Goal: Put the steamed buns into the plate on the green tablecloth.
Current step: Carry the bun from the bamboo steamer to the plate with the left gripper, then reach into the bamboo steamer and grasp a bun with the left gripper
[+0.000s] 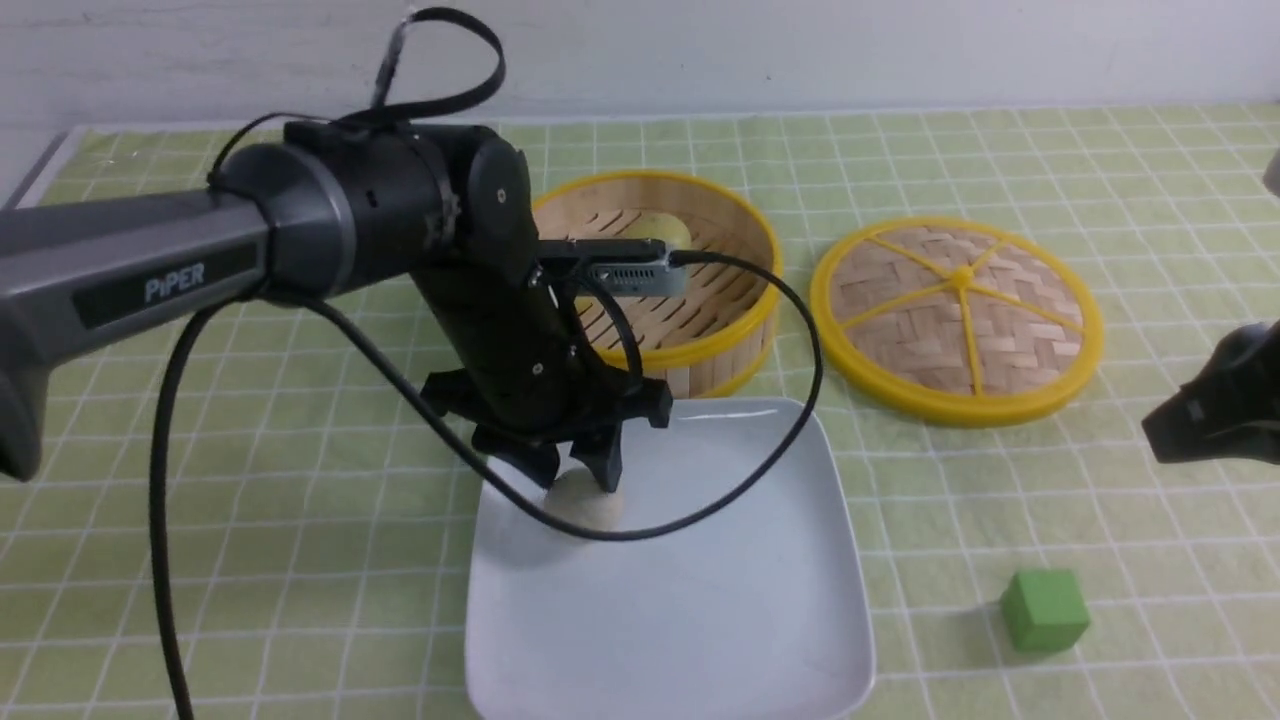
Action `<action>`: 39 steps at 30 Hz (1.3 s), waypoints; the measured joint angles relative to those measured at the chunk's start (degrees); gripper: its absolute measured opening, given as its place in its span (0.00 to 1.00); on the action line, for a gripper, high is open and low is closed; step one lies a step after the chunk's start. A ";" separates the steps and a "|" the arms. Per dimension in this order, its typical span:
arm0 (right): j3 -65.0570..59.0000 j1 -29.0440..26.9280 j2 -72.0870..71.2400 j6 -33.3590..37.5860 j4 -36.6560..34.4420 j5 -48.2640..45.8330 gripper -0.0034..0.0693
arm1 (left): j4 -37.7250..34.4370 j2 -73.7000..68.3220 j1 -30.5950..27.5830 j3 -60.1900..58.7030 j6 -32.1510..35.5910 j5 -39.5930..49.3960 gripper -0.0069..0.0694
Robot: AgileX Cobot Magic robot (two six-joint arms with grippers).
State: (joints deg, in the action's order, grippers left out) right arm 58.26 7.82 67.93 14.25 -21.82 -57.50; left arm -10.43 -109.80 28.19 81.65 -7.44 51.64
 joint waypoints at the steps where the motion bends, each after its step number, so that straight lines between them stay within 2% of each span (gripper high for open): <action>1: -0.07 0.00 0.00 0.00 0.00 -0.02 0.19 | 0.05 -0.04 0.00 0.57 0.00 0.00 0.71; 4: -0.06 0.05 0.00 0.00 0.00 -0.02 0.20 | 0.50 -0.04 0.00 4.19 -0.87 0.83 0.79; 7: -0.06 0.05 0.00 0.00 0.04 -0.07 0.20 | 2.55 -0.13 0.00 10.29 -4.89 2.86 0.77; 9: -0.06 0.05 0.00 0.00 0.04 -0.07 0.21 | 4.42 -0.96 -0.49 15.88 -9.18 5.73 0.65; 13: -0.06 0.05 0.00 0.00 0.04 -0.07 0.21 | 5.26 -6.42 -3.92 28.09 -12.32 11.18 0.27; 15: -0.06 0.05 0.00 0.00 0.04 -0.07 0.22 | 5.26 -10.00 -5.71 34.49 -12.43 13.10 0.16; 17: -0.06 0.05 0.00 0.00 0.04 -0.07 0.22 | 5.58 -14.04 -7.24 40.40 -11.63 14.88 0.11; 19: -0.06 0.05 0.00 0.00 0.04 -0.07 0.22 | 5.70 -17.06 -7.87 43.96 -10.80 16.33 0.12; 21: -0.06 0.05 0.00 0.00 0.04 0.05 0.23 | 5.82 -20.10 -8.11 48.14 -10.21 18.10 0.17; 23: -0.06 0.05 0.00 0.00 0.04 0.23 0.23 | 5.82 -22.86 -8.11 51.15 -9.83 18.77 0.28; 25: -0.06 0.05 0.00 0.00 0.04 0.23 0.23 | 5.82 -25.24 -8.06 53.17 -8.25 18.43 0.42; 26: -0.06 0.05 0.00 0.00 0.04 0.23 0.23 | 5.86 -25.43 -8.00 53.29 -8.08 18.25 0.44; 28: -0.08 0.05 0.00 0.00 0.04 0.30 0.23 | 6.20 -27.34 -7.99 53.92 -6.53 16.50 0.59; 31: -0.75 0.05 0.00 0.00 -0.07 0.92 0.24 | 7.58 -29.12 -7.99 53.92 -6.10 14.54 0.71; 33: -1.65 0.05 0.00 0.00 -0.19 1.54 0.25 | 8.55 -29.91 -7.99 53.92 -5.97 13.83 0.74; 36: -2.33 0.05 0.00 0.00 -0.19 1.95 0.25 | 8.97 -30.44 -7.99 53.92 -5.97 13.47 0.70; 39: -2.50 0.05 0.00 0.00 -0.25 2.57 0.26 | 9.03 -30.86 -7.99 54.07 -5.87 13.42 0.46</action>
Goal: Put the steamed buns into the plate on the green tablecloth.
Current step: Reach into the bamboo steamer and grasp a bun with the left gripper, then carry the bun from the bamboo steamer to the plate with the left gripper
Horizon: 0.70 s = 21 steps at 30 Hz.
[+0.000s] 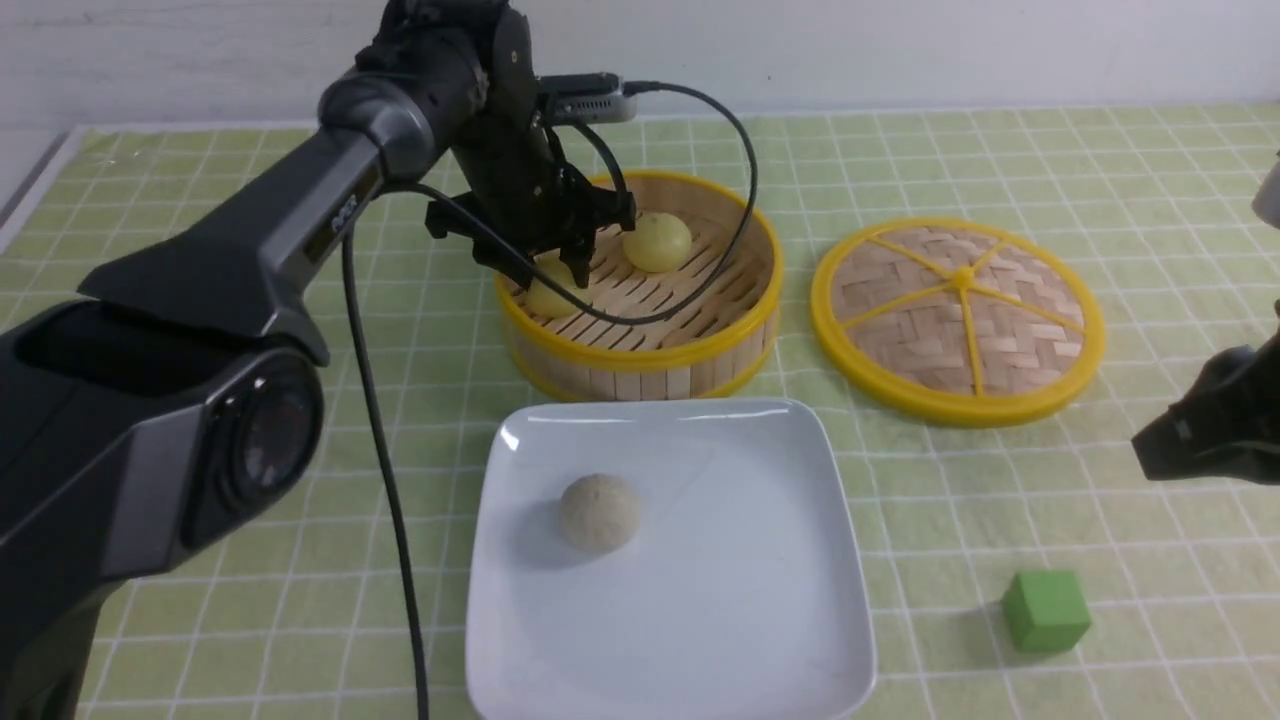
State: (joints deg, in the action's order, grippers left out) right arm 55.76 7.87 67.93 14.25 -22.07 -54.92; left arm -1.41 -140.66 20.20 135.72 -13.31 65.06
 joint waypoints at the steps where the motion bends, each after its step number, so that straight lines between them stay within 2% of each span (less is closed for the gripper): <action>1: 0.00 0.00 0.00 0.00 -0.05 0.13 0.26 | 0.00 -0.02 0.00 0.05 0.09 0.49 0.31; 4: -0.02 0.00 0.00 0.00 -0.13 0.27 0.27 | -0.34 0.91 0.00 0.10 1.20 2.43 0.16; 5: -0.02 0.00 0.00 0.00 -0.18 0.32 0.27 | -0.69 1.88 0.00 0.10 1.91 3.35 0.14; 9: -0.06 0.00 0.00 0.00 -0.14 0.50 0.28 | -1.20 9.14 0.12 -0.11 5.16 5.82 0.12; 14: -0.06 0.00 0.00 0.00 -0.35 0.56 0.29 | -0.75 22.39 0.11 -3.50 5.96 5.83 0.12; 16: -0.06 0.00 0.00 0.00 -0.35 0.56 0.29 | -1.92 27.70 0.11 -8.75 5.96 5.83 0.12; 21: -0.06 0.00 0.00 0.00 -0.35 0.51 0.29 | -9.26 37.35 0.33 -33.59 5.96 5.83 0.12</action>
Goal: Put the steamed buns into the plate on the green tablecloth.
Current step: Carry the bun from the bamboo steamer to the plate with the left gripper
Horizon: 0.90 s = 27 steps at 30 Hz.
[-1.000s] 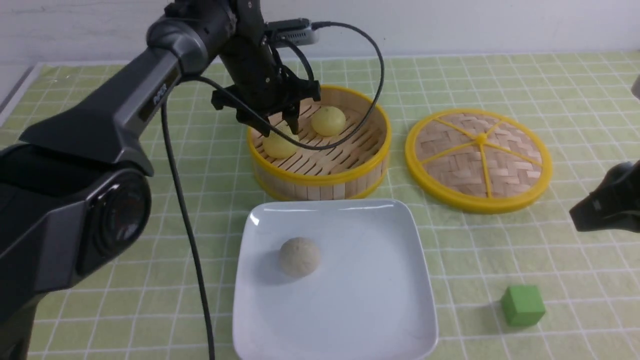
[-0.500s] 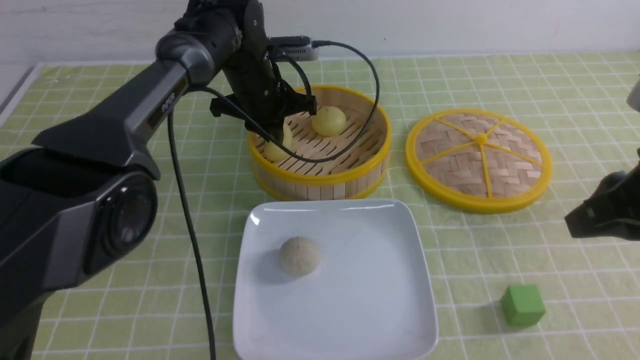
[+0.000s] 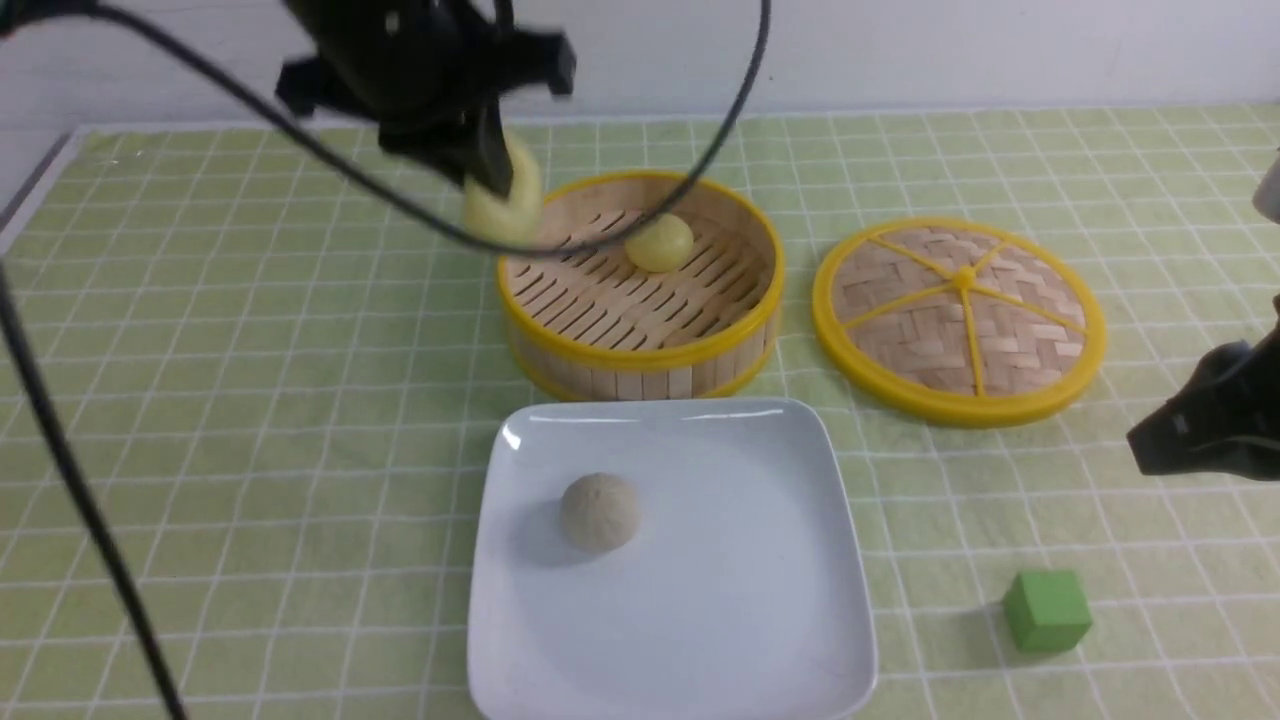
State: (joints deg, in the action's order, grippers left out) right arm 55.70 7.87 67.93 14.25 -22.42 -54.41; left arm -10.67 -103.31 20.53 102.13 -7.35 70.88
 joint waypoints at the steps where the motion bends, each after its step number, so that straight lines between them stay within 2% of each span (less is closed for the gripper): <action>1: 0.00 0.00 0.00 0.00 0.00 0.15 0.29 | -1.30 1.22 0.38 -5.43 0.00 -0.06 0.13; 5: 0.00 0.00 0.00 0.00 -0.11 0.47 0.29 | -2.26 2.94 4.50 -21.89 0.00 -0.66 0.16; 9: 0.00 0.00 0.00 0.00 -0.15 1.03 0.30 | -0.39 2.37 10.18 -30.84 -0.97 -6.67 0.28; 10: 0.00 0.00 0.00 0.00 -0.15 1.18 0.30 | -0.04 1.93 11.22 -31.54 -1.18 -8.36 0.32; 11: 0.00 0.00 0.00 0.00 -0.15 1.19 0.30 | 0.00 1.93 11.40 -31.63 -1.24 -8.71 0.32; 12: 0.00 0.00 0.00 0.00 -0.17 1.36 0.30 | 0.38 1.12 12.88 -31.93 -1.56 -11.83 0.42; 15: 0.00 0.00 0.00 0.00 -0.17 1.42 0.31 | 0.60 -0.26 14.30 -31.93 -1.67 -17.18 0.58; 19: 0.00 0.00 0.00 0.00 -0.17 1.49 0.32 | 0.55 -1.26 14.60 -31.93 -2.96 -18.91 0.76; 24: 0.00 0.00 0.00 0.00 -0.23 2.22 0.33 | 0.91 -1.26 14.60 -29.33 -5.90 -16.54 0.87; 27: 0.00 0.00 0.00 0.06 -0.28 1.50 0.33 | 3.07 -1.26 14.60 -24.15 -8.06 -13.87 0.86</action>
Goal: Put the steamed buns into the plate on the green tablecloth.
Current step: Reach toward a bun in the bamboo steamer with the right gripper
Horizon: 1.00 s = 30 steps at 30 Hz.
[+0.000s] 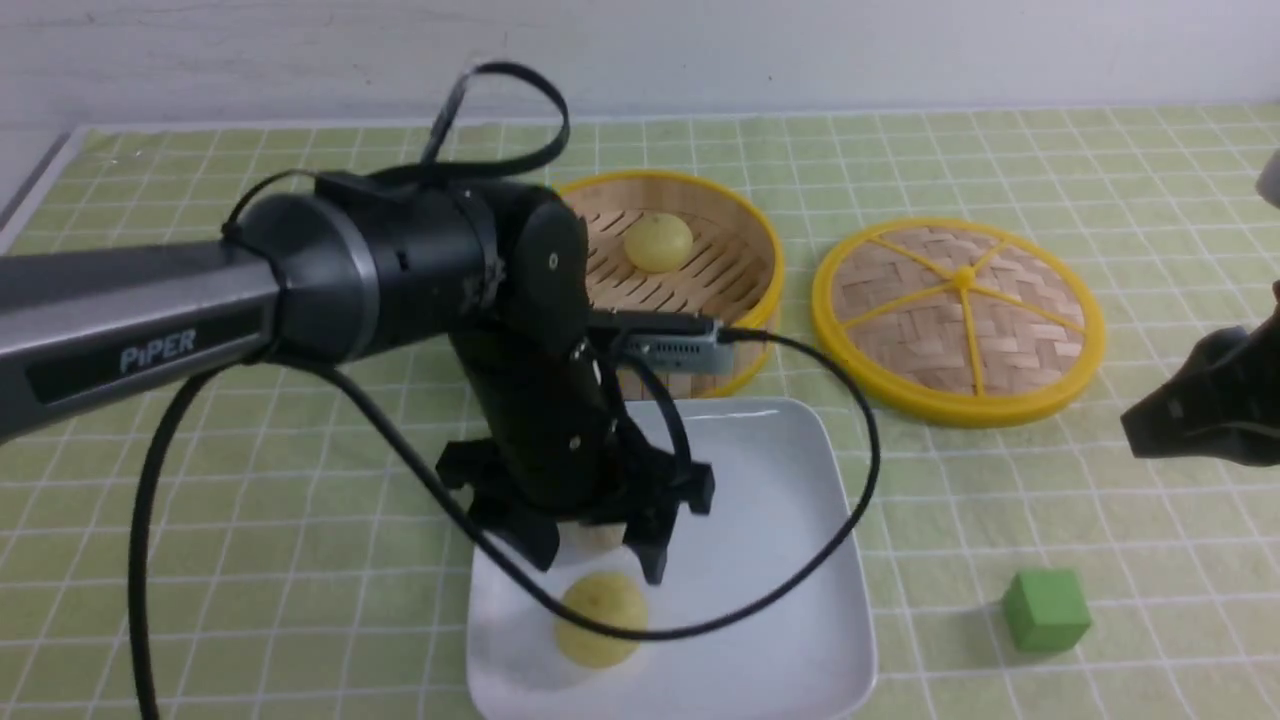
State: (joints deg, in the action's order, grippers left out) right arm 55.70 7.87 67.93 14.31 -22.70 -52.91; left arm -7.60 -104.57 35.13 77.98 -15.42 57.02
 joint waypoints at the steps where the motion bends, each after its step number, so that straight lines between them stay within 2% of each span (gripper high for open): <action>1: 0.00 0.00 0.22 0.27 -0.09 -0.35 0.33 | 1.66 0.00 0.00 2.18 -1.18 0.12 0.85; 2: 0.00 0.00 0.23 0.40 -0.14 -0.54 0.33 | 2.06 0.00 0.00 2.64 -1.45 0.12 0.85; 3: 0.00 0.00 1.17 0.78 -0.43 -1.31 0.32 | 6.16 -0.01 0.00 6.89 -3.15 0.36 0.80; 4: 0.00 0.00 1.30 0.85 -0.48 -1.57 0.31 | 6.16 -0.01 0.00 7.38 -3.28 0.33 0.80; 5: 0.00 0.00 2.89 1.94 -1.18 -2.62 0.27 | 11.30 -0.06 0.00 11.79 -4.04 2.19 0.70; 6: 0.00 0.00 3.51 2.47 -1.60 -2.89 0.24 | 12.82 -0.06 -0.06 13.23 -4.27 3.14 0.66; 7: 0.07 0.00 4.85 3.87 -2.45 -3.40 0.20 | 15.02 -0.06 -0.36 15.53 -4.26 5.07 0.57; 8: 0.14 0.00 5.09 3.87 -2.64 -3.40 0.19 | 15.75 -0.06 -0.43 16.43 -4.26 5.95 0.53; 9: 0.86 0.00 6.79 5.82 -3.91 -4.45 0.12 | 17.55 -0.06 -1.30 19.30 -3.78 8.96 0.38; 11: 2.93 0.00 9.31 7.80 -5.82 -5.72 0.04 | 18.29 -0.06 -3.91 22.17 -2.09 11.79 0.21; 13: 5.83 0.07 11.78 8.53 -7.68 -6.60 0.03 | 17.59 -0.06 -8.00 23.95 0.32 12.79 0.12; 17: 14.01 2.56 19.01 9.43 -8.99 -7.17 0.03 | 9.33 -0.06 -18.28 23.88 7.04 13.48 0.10; 18: 14.50 2.95 19.87 9.43 -8.93 -7.17 0.03 | 8.78 -0.06 -18.78 23.81 7.04 13.48 0.11; 19: 19.02 4.58 23.52 9.43 -8.42 -7.11 0.04 | 3.75 -0.06 -22.94 23.12 10.21 13.70 0.11; 23: 28.93 8.08 33.71 9.61 -6.88 -4.50 0.07 | -3.71 -0.08 -28.10 22.34 14.10 13.82 0.11; 26: 35.91 9.49 40.31 9.61 -5.90 -1.33 0.15 | -4.68 -0.08 -29.73 22.23 14.94 13.84 0.11; 30: 48.59 10.89 51.08 9.61 -5.42 2.41 0.32 | -4.51 -0.08 -30.23 22.23 15.42 13.84 0.11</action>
State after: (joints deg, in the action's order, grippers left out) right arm 104.28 18.75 119.01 23.92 -28.12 -50.50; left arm -12.11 -104.64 4.90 100.22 0.00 70.85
